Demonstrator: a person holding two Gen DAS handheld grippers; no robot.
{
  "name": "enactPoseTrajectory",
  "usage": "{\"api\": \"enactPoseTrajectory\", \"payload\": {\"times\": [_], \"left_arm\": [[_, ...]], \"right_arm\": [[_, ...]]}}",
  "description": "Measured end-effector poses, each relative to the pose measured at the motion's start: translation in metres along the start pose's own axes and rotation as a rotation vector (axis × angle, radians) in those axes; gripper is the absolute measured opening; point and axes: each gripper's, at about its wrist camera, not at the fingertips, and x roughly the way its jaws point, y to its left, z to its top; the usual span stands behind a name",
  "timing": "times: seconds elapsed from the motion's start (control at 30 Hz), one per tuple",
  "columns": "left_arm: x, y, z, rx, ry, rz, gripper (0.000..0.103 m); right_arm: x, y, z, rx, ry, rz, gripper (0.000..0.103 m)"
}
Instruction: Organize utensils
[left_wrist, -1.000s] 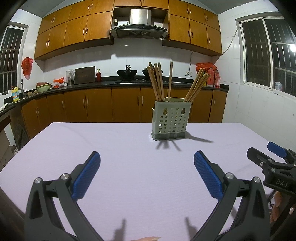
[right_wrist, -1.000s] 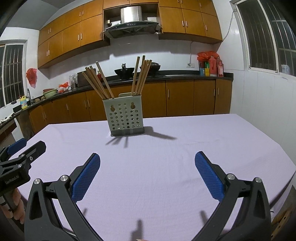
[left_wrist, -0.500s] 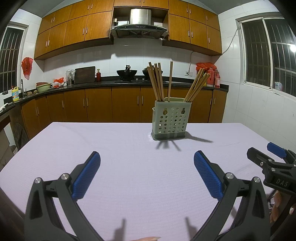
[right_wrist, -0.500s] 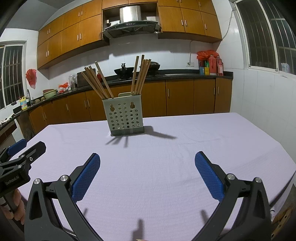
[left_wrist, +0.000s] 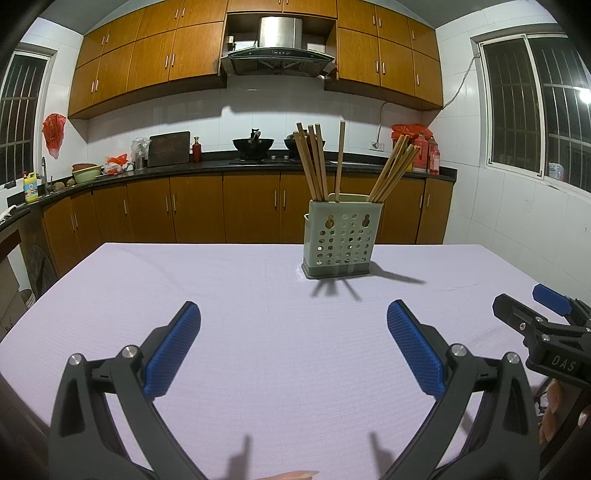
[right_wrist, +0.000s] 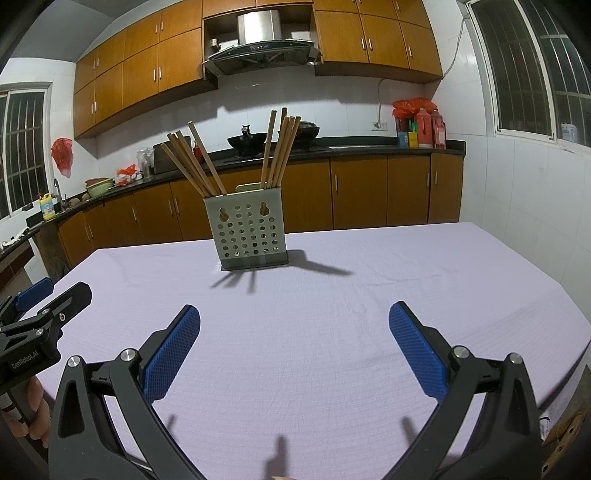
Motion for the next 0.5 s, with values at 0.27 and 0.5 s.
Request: {"api": "enactPoseTrajectory", "payload": {"times": [0.27,0.5], "left_arm": [[0.0,-0.0008,0.0,0.0,0.001,0.001,0.099],[0.0006,-0.0003,-0.0003,0.001,0.002,0.001,0.099]], "right_arm": [[0.0011,0.0019,-0.0035,0.003,0.005,0.001,0.101],[0.0017,0.003,-0.0033,0.004,0.005,0.001,0.101]]}}
